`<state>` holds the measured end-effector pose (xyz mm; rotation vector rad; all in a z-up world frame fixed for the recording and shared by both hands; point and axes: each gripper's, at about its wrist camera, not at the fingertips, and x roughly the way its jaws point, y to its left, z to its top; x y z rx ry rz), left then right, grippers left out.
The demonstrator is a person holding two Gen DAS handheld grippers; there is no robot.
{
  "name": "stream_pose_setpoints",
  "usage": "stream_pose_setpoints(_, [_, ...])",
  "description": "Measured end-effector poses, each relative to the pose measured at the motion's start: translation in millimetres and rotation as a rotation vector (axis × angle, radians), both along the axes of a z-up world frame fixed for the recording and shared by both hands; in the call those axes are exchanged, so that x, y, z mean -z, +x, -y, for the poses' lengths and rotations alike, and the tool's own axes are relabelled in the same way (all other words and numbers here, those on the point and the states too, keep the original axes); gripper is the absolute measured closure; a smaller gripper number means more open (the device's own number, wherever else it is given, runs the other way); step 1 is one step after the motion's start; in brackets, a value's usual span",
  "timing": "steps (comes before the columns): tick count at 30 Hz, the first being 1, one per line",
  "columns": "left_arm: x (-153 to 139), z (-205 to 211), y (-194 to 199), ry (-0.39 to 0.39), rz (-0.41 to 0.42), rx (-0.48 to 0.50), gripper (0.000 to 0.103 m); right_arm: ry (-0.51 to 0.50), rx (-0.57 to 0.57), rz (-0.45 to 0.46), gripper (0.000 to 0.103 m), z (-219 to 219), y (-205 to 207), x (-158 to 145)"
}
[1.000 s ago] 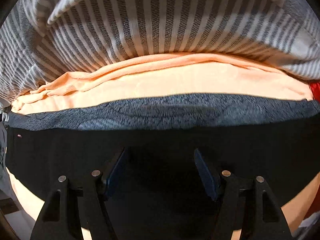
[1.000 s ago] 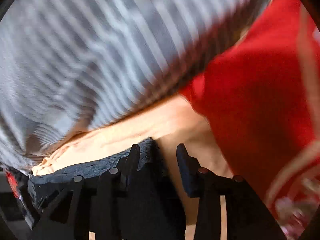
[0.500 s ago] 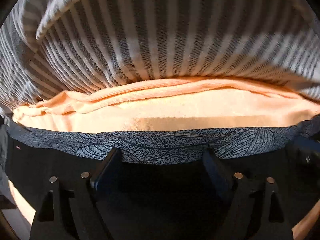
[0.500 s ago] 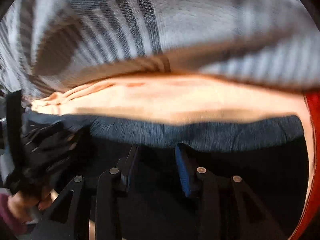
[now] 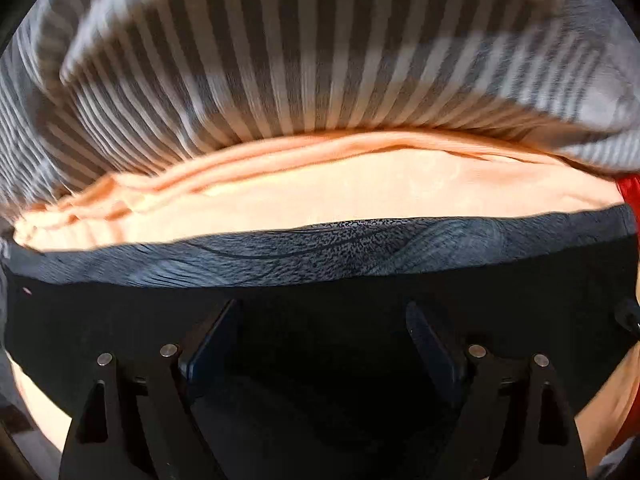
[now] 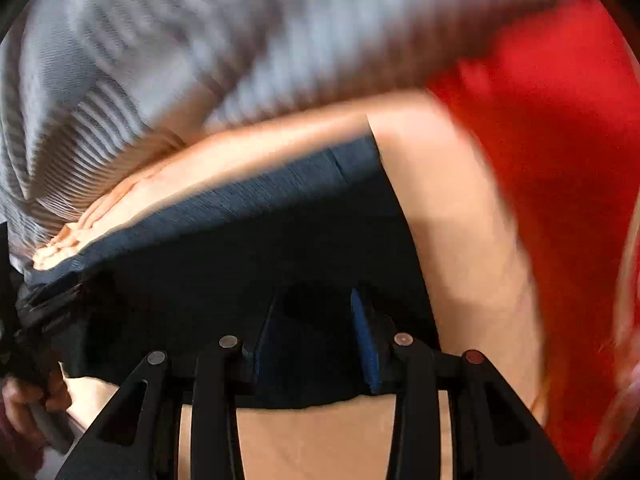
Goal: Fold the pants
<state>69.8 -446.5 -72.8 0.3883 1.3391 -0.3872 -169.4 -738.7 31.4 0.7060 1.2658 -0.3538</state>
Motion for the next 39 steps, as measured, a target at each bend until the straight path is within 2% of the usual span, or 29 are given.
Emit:
stream_pose_setpoints(1, [-1,-1,1,-0.008,0.013,-0.019,0.014,-0.014,-0.003,0.032,0.065,0,-5,-4])
stream_pose_setpoints(4, [-3,-3,1,0.006,-0.003,-0.020,0.014,-0.049,-0.032,-0.007,0.064,-6,-5,-11])
stream_pose_setpoints(8, [-24,-19,-7,0.045,0.023,0.000,0.014,-0.003,0.047,-0.021,0.063,-11,-17,-15])
stream_pose_setpoints(13, [-37,-73,-18,0.076,0.012,-0.075,0.014,-0.019,0.047,-0.032,0.053,-37,-20,-24])
stream_pose_setpoints(15, [-40,-88,-19,0.092,0.020,-0.097,0.014,-0.019,0.043,-0.038,0.052,-50,-21,-26])
stream_pose_setpoints(21, [-47,-158,11,0.122,0.106,-0.187,0.014,-0.003,-0.013,-0.048,0.052,-99,-11,-28])
stream_pose_setpoints(23, [-40,-180,46,0.122,0.130,-0.236,0.014,0.004,-0.027,-0.049,0.052,-118,-5,-28])
stream_pose_setpoints(27, [-32,-213,82,0.151,0.142,-0.270,0.014,0.014,-0.039,-0.030,0.052,-154,19,-27])
stream_pose_setpoints(29, [-27,-222,94,0.163,0.143,-0.267,0.014,0.014,-0.053,0.002,0.052,-175,44,-26])
stream_pose_setpoints(32, [5,-237,121,0.174,0.134,-0.254,0.014,-0.004,-0.100,0.040,0.052,-208,79,-19])
stream_pose_setpoints(36, [25,-240,140,0.185,0.149,-0.235,0.012,-0.025,-0.119,-0.012,0.053,-236,106,10])
stream_pose_setpoints(39, [25,-239,147,0.186,0.158,-0.199,0.012,-0.072,-0.125,-0.013,0.053,-241,111,11])
